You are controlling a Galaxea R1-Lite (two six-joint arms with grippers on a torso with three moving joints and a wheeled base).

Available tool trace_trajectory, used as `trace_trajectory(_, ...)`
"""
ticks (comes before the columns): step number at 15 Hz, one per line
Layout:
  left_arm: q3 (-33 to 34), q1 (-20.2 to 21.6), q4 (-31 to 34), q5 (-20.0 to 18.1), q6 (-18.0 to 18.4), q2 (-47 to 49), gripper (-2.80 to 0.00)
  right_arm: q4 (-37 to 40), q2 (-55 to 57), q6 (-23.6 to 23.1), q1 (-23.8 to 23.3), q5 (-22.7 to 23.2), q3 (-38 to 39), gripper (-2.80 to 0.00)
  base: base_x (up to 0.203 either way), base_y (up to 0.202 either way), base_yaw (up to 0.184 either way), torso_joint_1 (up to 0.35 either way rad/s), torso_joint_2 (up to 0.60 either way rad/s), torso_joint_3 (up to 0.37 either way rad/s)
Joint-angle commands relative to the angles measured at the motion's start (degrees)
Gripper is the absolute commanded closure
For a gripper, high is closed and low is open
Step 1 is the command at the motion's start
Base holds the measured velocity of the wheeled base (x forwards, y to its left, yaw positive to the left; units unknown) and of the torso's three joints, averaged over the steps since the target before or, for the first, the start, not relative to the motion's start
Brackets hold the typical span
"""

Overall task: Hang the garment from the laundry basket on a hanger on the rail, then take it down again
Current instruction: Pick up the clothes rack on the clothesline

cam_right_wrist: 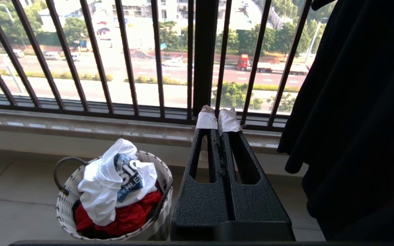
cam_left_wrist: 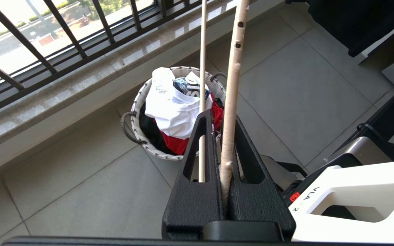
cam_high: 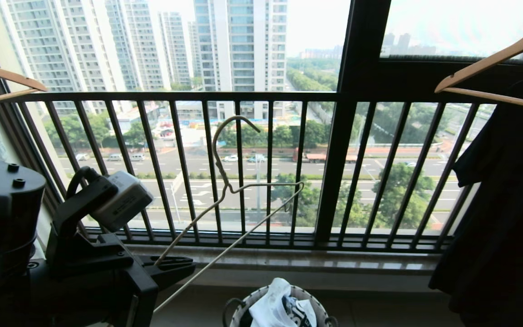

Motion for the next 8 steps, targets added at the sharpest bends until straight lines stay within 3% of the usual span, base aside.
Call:
trace_trajectory(1,0.0,0.0,0.0,0.0,-0.1,0.1,0.00,0.0,0.1,0.0,0.0,0.0,0.0,0.00,0.000,0.000,0.000,-0.239,0.54,0.308)
trace_trajectory(8,0.0,0.0,-0.1,0.0,0.0,-0.5,0.00,0.0,0.1,0.0,0.0,0.0,0.0,0.00,0.000,0.000,0.000,-0.212,0.52,0.311)
